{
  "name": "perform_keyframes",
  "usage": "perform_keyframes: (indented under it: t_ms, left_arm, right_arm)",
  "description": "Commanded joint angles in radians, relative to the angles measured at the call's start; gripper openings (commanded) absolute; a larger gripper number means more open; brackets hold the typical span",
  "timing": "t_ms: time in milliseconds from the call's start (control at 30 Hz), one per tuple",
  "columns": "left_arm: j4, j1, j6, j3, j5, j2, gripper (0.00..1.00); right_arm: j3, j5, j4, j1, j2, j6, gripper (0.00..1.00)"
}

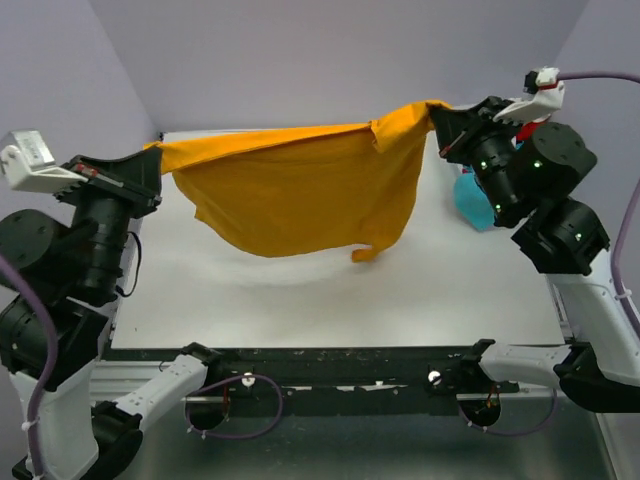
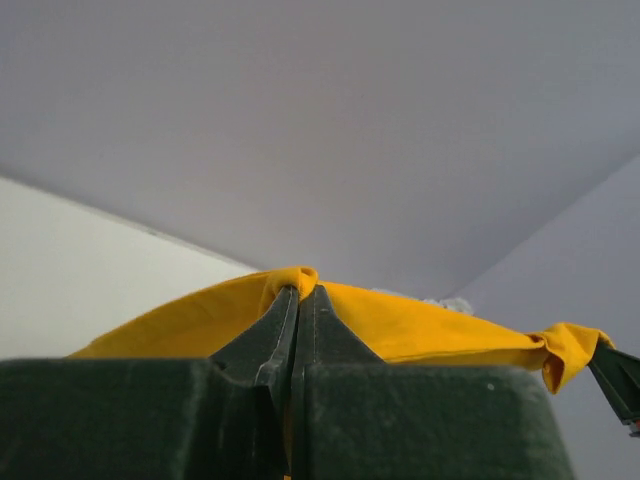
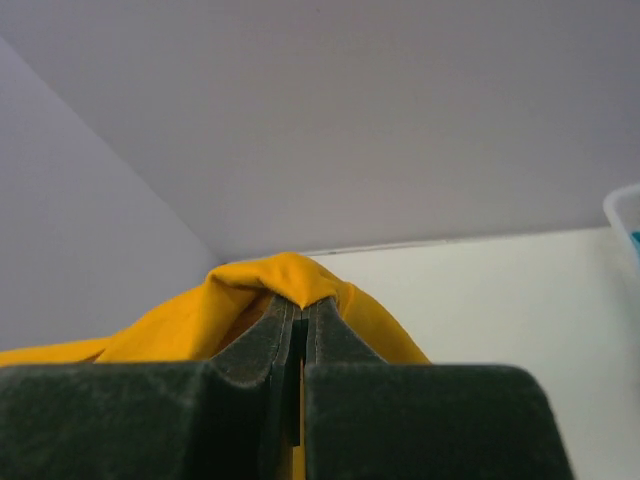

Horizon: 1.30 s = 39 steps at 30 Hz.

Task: Fold and stack the t-shirts
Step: Flatten out the tshirt

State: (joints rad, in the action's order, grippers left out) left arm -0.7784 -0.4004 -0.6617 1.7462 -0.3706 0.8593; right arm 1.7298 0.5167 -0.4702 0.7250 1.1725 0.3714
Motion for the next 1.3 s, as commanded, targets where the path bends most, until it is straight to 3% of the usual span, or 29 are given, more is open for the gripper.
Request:
perform_keyframes:
  t_ms: [0,100,233,433,533,600,667,733,800,967,1067,1167,1267]
  left_arm:
    - [-0.056,0.005,0.126,0.214,0.072,0.094,0.0]
    - [-0.052,0.004,0.16,0.284,0.039,0.165,0.0]
    - [-0.033,0.05,0.205,0.362,-0.013,0.313,0.0]
    - [-0.025,0.235,0.225,0.564,0.147,0.59,0.0]
    - [-0.035,0.291,0.23,0.721,0.234,0.733,0.0]
    - [-0.033,0.322,0.221,0.819,0.313,0.789,0.0]
    - [0.011,0.344,0.217,0.818,0.368,0.781,0.0]
    - [0.079,0.347,0.214,0.736,0.398,0.73,0.0]
    - [0.117,0.348,0.218,0.667,0.429,0.682,0.0]
    - [0.047,0.348,0.256,0.525,0.443,0.606,0.0]
    - [0.129,0.346,0.247,0.129,0.446,0.452,0.0]
    - [0.302,0.341,0.191,-0.345,0.45,0.25,0.0]
    - [0.376,0.326,0.094,-0.708,0.423,0.066,0.0]
  right_arm:
    - [0.157,-0.099,-0.003,-0.002,0.035,-0.126,0.01]
    - [0.264,-0.081,-0.014,-0.003,0.123,-0.178,0.01]
    - [0.352,0.103,0.054,-0.015,0.287,-0.291,0.01]
    - [0.454,-0.106,0.177,-0.282,0.497,-0.251,0.01]
    - [0.45,-0.15,0.329,-0.298,0.547,-0.336,0.01]
    - [0.527,-0.165,0.338,-0.299,0.594,-0.352,0.01]
    - [0.63,-0.141,0.335,-0.299,0.639,-0.361,0.01]
    - [0.663,-0.122,0.323,-0.3,0.642,-0.361,0.01]
    - [0.593,-0.124,0.314,-0.3,0.586,-0.343,0.01]
    - [0.159,-0.09,0.304,-0.299,0.317,-0.229,0.01]
    - [-0.215,-0.154,0.264,-0.299,0.113,-0.047,0.04]
    - [-0.628,-0.34,0.301,-0.299,-0.096,0.156,0.06]
    - [-0.97,-0.469,0.315,-0.3,-0.242,0.37,0.1]
